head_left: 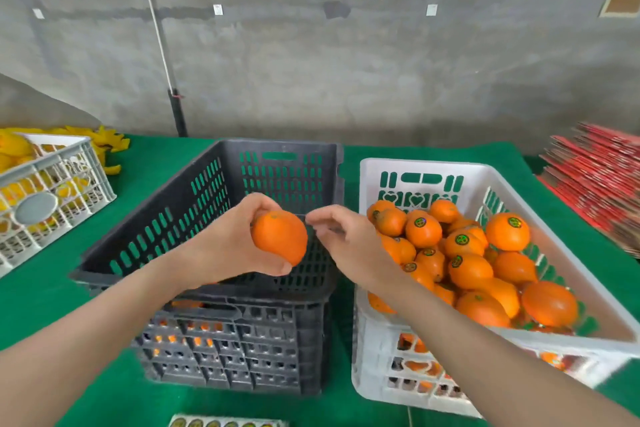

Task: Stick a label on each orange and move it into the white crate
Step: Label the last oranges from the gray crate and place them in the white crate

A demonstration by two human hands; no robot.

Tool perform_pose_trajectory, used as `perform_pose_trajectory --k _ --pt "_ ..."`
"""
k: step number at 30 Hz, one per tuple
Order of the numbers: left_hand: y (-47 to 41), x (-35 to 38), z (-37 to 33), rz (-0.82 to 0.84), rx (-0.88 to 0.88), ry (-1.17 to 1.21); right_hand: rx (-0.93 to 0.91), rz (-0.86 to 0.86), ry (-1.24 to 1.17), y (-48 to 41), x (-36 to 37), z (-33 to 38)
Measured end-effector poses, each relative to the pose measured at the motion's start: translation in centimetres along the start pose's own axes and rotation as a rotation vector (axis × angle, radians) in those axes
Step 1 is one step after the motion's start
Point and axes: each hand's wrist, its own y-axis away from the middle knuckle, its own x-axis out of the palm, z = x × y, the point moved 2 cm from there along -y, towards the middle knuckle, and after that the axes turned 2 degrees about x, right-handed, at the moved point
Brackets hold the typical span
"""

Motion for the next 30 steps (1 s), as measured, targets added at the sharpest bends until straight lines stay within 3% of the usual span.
perform_pose_trajectory --k 8,10,14,16,20,27,30 --pt "8.2 8.5 -1.9 0.141 0.033 0.073 -0.048 -0.170 -0.068 13.7 -2.4 -1.7" --pt "9.3 11.2 -0.6 0.191 -0.065 0.112 0.111 -0.001 0.036 16.4 -1.2 -4.9" --pt "10.4 16.2 2.9 0.219 -0.390 0.300 0.437 0.540 0.328 20.1 2.3 -11.6" --pt "10.6 17.6 4.4 0.219 -0.504 0.354 0.515 0.650 0.411 20.5 3.4 -12.3" --pt "10.9 18.5 5.7 0.214 -0.603 0.465 0.483 0.589 0.457 20.2 4.4 -12.0" --pt "10.5 20.2 6.0 0.454 -0.531 0.500 0.465 0.515 0.351 20.0 3.1 -11.4" --pt "10.1 20.9 6.0 0.461 -0.504 0.585 0.455 0.345 0.364 20.5 2.6 -11.2"
